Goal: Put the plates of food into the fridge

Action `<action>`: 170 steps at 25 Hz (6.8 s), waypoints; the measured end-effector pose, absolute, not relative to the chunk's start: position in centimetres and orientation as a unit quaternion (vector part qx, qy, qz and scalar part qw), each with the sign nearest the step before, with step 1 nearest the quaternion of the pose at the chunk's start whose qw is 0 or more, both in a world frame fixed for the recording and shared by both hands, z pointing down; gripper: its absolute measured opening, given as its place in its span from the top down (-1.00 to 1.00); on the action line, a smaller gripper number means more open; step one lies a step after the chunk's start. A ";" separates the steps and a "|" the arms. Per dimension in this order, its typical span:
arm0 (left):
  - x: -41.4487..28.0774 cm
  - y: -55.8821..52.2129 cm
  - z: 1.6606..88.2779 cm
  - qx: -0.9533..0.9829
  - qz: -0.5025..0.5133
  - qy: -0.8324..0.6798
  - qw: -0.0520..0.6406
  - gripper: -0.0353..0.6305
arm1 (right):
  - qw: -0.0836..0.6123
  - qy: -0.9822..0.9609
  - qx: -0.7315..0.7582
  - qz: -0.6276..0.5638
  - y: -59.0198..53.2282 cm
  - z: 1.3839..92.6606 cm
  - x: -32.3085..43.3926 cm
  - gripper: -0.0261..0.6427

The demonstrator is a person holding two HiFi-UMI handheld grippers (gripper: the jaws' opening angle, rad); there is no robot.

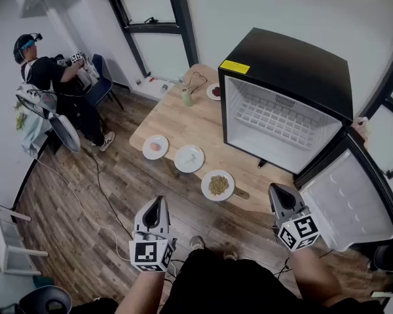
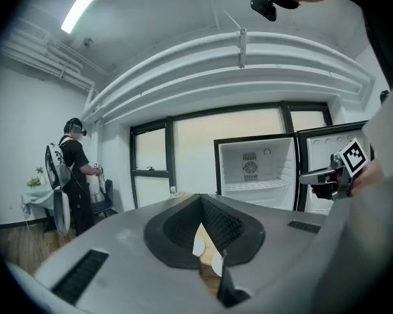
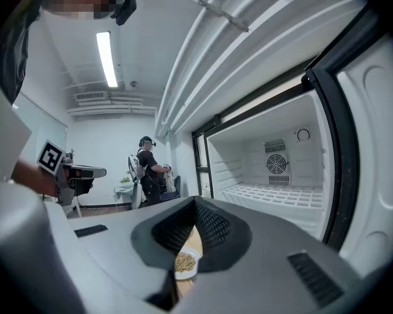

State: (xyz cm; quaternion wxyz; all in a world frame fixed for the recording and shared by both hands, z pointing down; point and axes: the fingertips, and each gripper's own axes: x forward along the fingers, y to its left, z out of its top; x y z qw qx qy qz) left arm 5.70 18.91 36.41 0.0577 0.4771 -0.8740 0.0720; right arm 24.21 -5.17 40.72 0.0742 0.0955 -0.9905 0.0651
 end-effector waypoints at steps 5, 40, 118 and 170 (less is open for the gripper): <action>5.7 18.1 36.2 0.478 0.062 -0.875 0.051 0.88 | 0.074 -0.990 0.102 0.059 -5.7 40.4 24.5 0.86; -12.3 8.2 38.1 0.575 0.053 -0.815 0.046 0.88 | 0.098 -0.972 0.199 0.072 -10.0 43.1 11.3 0.86; -13.0 -5.1 46.2 0.856 0.113 -0.505 0.013 0.88 | -0.058 -0.606 0.557 0.564 2.8 72.5 14.7 0.72; -10.7 -11.8 37.3 0.810 0.028 -0.586 -0.001 0.88 | -0.182 -0.719 0.462 0.487 -13.9 48.7 18.4 0.83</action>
